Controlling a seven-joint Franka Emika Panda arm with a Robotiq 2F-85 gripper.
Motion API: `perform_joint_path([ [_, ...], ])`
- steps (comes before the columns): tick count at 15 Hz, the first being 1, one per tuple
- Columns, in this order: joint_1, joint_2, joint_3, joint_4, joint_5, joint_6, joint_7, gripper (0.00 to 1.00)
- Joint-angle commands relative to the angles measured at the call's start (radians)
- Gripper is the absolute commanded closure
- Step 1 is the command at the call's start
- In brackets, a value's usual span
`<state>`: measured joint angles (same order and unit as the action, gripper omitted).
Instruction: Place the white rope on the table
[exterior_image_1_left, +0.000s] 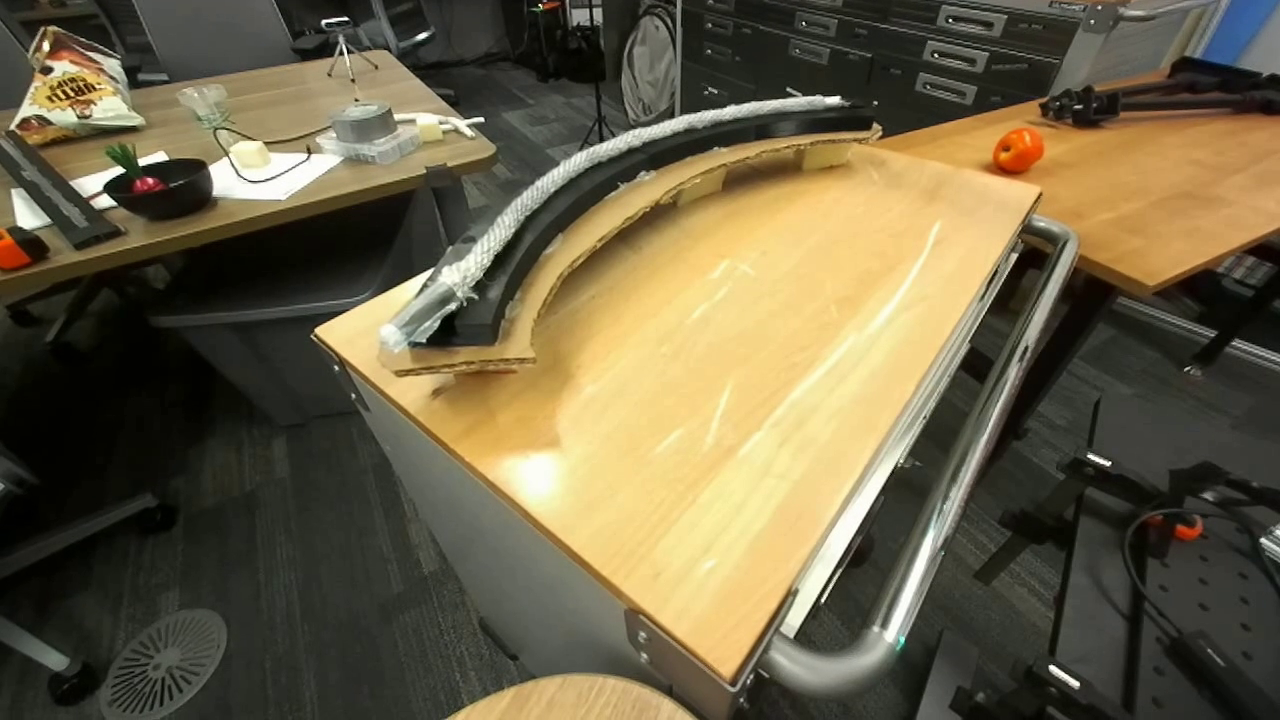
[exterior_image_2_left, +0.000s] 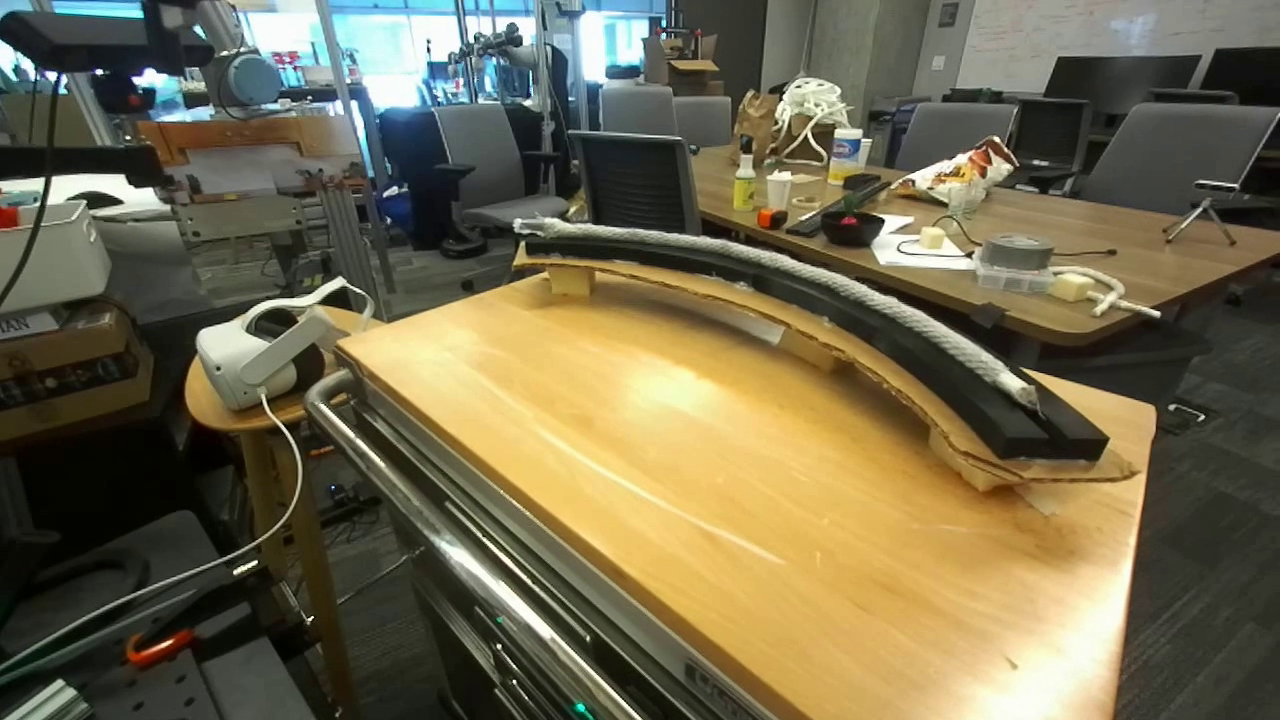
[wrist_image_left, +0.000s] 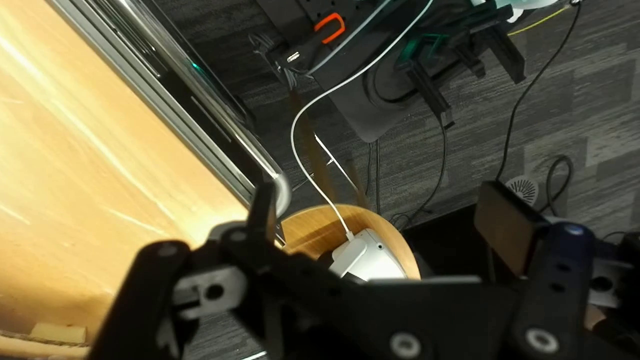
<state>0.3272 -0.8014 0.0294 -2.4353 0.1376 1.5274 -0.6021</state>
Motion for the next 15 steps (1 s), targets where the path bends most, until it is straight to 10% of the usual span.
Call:
perform_joint_path([
  [1, -0.001, 0.001, 0.001, 0.001, 0.001, -0.001, 0.000, 0.00],
  [15, -0.035, 0.241, 0.053, 0.295, -0.186, 0.483, 0.054, 0.00],
])
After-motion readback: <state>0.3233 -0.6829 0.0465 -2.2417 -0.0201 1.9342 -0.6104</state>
